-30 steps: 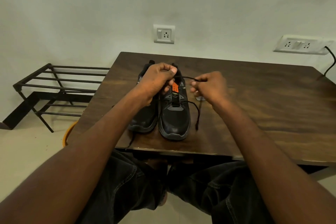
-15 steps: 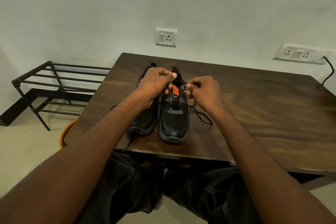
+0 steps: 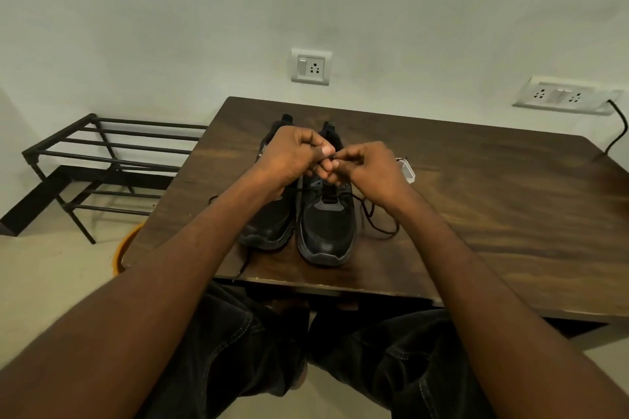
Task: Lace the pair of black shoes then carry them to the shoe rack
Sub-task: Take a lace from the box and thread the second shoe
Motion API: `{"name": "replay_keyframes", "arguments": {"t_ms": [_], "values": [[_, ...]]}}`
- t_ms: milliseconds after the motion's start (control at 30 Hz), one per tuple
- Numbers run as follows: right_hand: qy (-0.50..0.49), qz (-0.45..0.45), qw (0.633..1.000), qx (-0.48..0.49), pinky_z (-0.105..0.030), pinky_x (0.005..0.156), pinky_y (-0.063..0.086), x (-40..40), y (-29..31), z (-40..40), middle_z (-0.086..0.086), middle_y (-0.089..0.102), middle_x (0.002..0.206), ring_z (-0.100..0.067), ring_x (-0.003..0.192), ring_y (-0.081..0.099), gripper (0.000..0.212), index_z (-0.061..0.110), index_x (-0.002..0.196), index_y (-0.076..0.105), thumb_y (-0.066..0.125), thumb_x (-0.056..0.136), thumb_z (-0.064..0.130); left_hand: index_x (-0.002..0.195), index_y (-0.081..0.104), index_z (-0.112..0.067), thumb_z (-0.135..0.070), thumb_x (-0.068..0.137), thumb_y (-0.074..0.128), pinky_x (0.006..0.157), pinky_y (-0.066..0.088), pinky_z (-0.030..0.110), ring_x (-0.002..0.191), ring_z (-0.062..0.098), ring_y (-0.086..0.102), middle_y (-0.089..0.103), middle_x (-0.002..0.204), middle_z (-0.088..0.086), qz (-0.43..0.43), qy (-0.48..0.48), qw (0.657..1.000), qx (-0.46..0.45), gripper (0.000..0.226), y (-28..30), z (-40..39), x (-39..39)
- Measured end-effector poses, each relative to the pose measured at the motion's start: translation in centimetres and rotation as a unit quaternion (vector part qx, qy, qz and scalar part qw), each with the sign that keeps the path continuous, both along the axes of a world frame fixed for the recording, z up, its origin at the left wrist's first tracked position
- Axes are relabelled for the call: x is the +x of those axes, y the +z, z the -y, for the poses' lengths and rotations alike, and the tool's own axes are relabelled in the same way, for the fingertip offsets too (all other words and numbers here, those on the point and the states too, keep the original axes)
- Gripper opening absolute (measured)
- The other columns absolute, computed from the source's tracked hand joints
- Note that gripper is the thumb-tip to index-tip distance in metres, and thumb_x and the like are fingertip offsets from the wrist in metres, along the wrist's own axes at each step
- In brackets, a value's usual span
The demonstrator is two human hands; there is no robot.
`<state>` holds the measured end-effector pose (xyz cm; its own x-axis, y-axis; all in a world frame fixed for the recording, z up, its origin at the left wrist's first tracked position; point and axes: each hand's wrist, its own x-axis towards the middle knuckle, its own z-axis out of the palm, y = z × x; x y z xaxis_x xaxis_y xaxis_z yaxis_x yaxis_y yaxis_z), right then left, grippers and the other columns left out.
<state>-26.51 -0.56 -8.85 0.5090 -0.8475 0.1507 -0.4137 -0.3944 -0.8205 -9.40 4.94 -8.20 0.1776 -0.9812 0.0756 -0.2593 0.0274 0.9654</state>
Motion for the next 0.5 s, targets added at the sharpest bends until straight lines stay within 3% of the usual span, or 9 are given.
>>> {"name": "replay_keyframes", "arguments": {"t_ms": [67,133,200,267,333,400,500], "values": [[-0.022,0.035,0.998,0.043,-0.025,0.066,0.061,0.0,-0.2,0.0,-0.009,0.078,0.082,-0.014,0.069,0.074,0.011,0.008,0.102,0.077,0.067,0.100,0.008,0.105,0.073,-0.007,-0.013,0.101,0.065,0.060,0.053,0.020,0.068,0.015,0.072,0.077,0.083,0.012,0.003,0.009,1.000,-0.006,0.011,-0.2,0.2,0.4],[-0.062,0.027,0.996,0.052,-0.024,0.057,0.056,-0.2,-0.5,0.1,-0.012,0.076,0.080,-0.014,0.060,0.069,0.010,0.009,0.104,0.075,0.065,0.101,0.008,0.114,0.073,-0.014,-0.009,0.103,0.060,0.057,0.051,0.016,0.065,0.010,0.069,0.076,0.083,0.009,0.042,0.032,0.999,-0.010,0.017,-0.5,0.5,0.7],[-0.087,-0.011,0.996,0.030,-0.023,0.053,0.052,-0.3,-0.9,0.5,-0.007,0.076,0.077,-0.008,0.055,0.067,0.013,0.013,0.108,0.075,0.065,0.101,0.009,0.119,0.074,-0.024,-0.007,0.102,0.059,0.059,0.048,0.013,0.062,0.000,0.064,0.070,0.080,-0.004,0.183,0.047,0.982,-0.021,0.028,-0.8,0.7,0.9],[-0.087,-0.070,0.993,-0.020,-0.023,0.056,0.052,-0.4,-1.2,0.8,0.002,0.074,0.071,0.000,0.057,0.068,0.015,0.022,0.106,0.078,0.067,0.100,0.013,0.123,0.072,-0.032,-0.009,0.100,0.061,0.073,0.046,0.016,0.076,0.000,0.061,0.064,0.091,-0.010,0.328,0.020,0.944,-0.017,0.034,-0.9,0.5,0.9],[-0.078,-0.121,0.988,-0.051,-0.026,0.064,0.057,-0.3,-1.3,0.8,0.010,0.072,0.070,-0.001,0.065,0.070,0.017,0.030,0.107,0.079,0.069,0.099,0.019,0.130,0.068,-0.035,-0.013,0.097,0.067,0.088,0.045,0.027,0.096,0.008,0.051,0.053,0.104,-0.006,0.422,-0.016,0.906,0.002,0.040,-1.4,0.4,0.8],[-0.065,-0.149,0.985,-0.064,-0.029,0.069,0.059,-0.2,-1.5,0.7,0.016,0.073,0.081,-0.005,0.071,0.069,0.018,0.032,0.111,0.079,0.069,0.099,0.023,0.135,0.065,-0.036,-0.012,0.092,0.072,0.094,0.045,0.035,0.102,0.013,0.041,0.040,0.106,-0.006,0.467,-0.036,0.884,0.008,0.050,-1.7,0.4,0.8],[-0.063,-0.190,0.975,-0.096,-0.036,0.075,0.061,0.1,-2.0,0.8,0.014,0.076,0.099,-0.007,0.082,0.068,0.017,0.036,0.111,0.079,0.073,0.096,0.033,0.129,0.068,-0.033,-0.010,0.090,0.074,0.090,0.044,0.031,0.098,0.013,0.048,0.043,0.103,-0.005,0.459,-0.054,0.887,0.000,0.045,-1.7,0.7,1.0]]}}
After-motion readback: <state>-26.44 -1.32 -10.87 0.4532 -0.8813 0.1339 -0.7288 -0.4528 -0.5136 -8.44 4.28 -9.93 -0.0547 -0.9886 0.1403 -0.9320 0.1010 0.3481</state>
